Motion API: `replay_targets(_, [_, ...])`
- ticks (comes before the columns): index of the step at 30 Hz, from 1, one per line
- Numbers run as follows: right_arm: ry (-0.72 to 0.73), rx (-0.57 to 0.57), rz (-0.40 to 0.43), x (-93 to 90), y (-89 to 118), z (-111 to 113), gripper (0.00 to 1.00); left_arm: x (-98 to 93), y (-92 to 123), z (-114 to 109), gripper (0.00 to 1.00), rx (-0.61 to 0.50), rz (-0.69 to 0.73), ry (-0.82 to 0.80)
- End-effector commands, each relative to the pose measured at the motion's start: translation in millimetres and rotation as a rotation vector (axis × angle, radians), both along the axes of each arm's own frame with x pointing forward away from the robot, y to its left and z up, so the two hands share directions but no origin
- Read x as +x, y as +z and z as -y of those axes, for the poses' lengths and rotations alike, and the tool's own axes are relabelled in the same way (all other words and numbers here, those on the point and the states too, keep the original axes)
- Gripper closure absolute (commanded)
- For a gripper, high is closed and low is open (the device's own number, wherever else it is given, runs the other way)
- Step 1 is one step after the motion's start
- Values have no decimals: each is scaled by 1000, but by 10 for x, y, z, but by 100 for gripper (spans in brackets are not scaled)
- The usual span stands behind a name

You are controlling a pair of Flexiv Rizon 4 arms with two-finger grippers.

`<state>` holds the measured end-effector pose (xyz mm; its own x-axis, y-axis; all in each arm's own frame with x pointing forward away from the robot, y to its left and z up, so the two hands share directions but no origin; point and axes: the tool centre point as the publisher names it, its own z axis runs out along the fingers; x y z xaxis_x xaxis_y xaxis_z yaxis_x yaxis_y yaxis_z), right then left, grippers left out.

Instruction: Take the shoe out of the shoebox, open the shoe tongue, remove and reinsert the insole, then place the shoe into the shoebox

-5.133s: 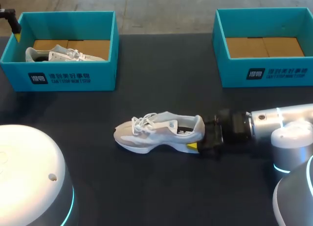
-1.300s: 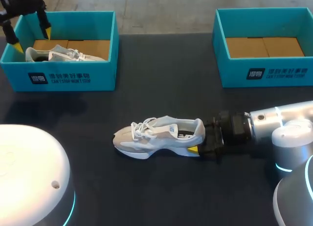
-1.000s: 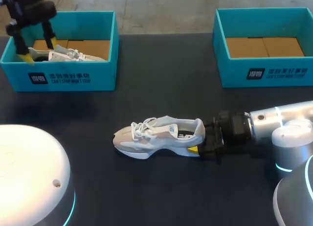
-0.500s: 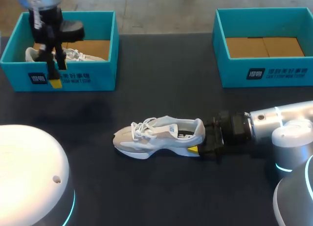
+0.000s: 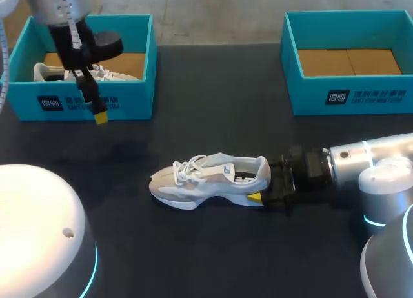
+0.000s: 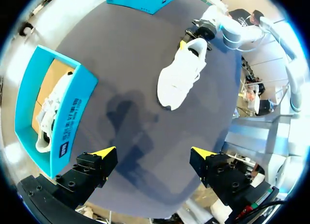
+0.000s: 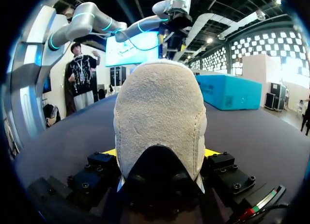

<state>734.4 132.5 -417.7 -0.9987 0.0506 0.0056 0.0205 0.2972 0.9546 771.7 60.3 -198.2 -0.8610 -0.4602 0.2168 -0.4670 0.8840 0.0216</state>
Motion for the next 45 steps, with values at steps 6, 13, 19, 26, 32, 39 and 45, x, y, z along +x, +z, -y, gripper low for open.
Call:
replay_targets(6, [0, -4, -1, 15, -17, -25, 100, -202, -136, 292, 0, 39, -50, 266])
replay_targets(13, [0, -4, -1, 15, -17, -25, 100, -417, -164, 677, 0, 78, -83, 390])
replay_targets(19, [0, -4, -1, 15, -17, -25, 100, -466, -242, 979, 0, 130, -105, 492])
replay_targets(26, [0, -4, -1, 15, -17, -25, 100, -441, -399, 1307, 0, 165, -170, 636])
replay_targets(32, [0, -4, -1, 15, -17, -25, 100, -531, -479, 1509, 0, 113, 35, 742])
replay_targets(39, [0, -4, -1, 15, -17, -25, 100, -531, -479, 1509, 0, 113, 35, 742])
replay_targets(45, [0, -4, -1, 15, -17, -25, 100, -553, -622, 1604, 0, 145, 22, 768])
